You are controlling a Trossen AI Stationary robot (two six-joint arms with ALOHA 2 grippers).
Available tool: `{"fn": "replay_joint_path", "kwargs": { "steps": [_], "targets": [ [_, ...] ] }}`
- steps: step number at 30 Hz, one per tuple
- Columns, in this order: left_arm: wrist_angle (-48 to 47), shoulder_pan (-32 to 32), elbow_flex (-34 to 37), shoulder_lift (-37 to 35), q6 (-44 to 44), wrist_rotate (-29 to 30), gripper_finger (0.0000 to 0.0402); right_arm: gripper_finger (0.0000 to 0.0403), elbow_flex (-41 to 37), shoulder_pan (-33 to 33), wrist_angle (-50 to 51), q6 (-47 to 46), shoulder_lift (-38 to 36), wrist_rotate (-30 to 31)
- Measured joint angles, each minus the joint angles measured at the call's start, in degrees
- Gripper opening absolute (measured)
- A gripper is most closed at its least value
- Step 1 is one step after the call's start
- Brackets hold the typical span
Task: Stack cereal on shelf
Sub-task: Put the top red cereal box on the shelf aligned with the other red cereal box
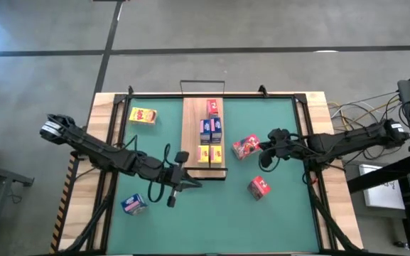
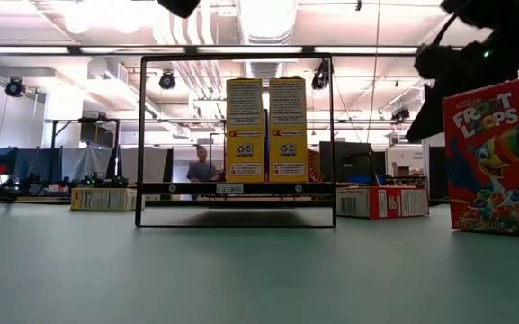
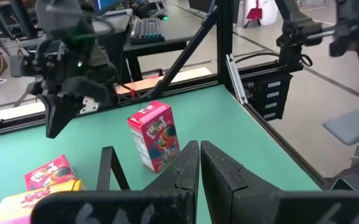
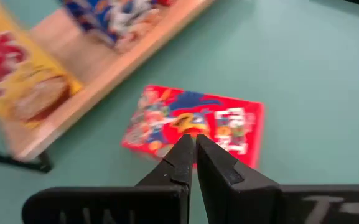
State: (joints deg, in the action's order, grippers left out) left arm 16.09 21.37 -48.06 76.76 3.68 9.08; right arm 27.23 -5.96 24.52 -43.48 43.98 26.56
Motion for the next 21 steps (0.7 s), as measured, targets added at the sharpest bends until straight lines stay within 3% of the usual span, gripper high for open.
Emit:
{"fn": "replay_joint_path", "kwargs": {
  "steps": [5, 12, 17, 21],
  "targets": [
    [1.3, 0.0, 0.0, 1.4, 0.3, 0.0, 0.0, 0.0013, 2.9, -6.7, -0.2, -0.1, 0.0, -0.3],
    [1.1, 0.0, 0.0, 1.6, 1.3, 0.0, 0.0, 0.0013, 11.1, -14.6, -0.3, -6.3, 3.3, -6.9],
    [1.0, 0.0, 0.0, 1.6, 2.1, 2.0, 0.0, 0.0013, 19.4, -17.8, 4.3, -10.9, 10.2, -16.1],
    [1.0, 0.0, 0.0, 1.6, 4.0, 2.5, 0.0, 0.0013, 28.1, -19.0, 16.3, -16.3, 16.9, -25.3]
  ]
}}
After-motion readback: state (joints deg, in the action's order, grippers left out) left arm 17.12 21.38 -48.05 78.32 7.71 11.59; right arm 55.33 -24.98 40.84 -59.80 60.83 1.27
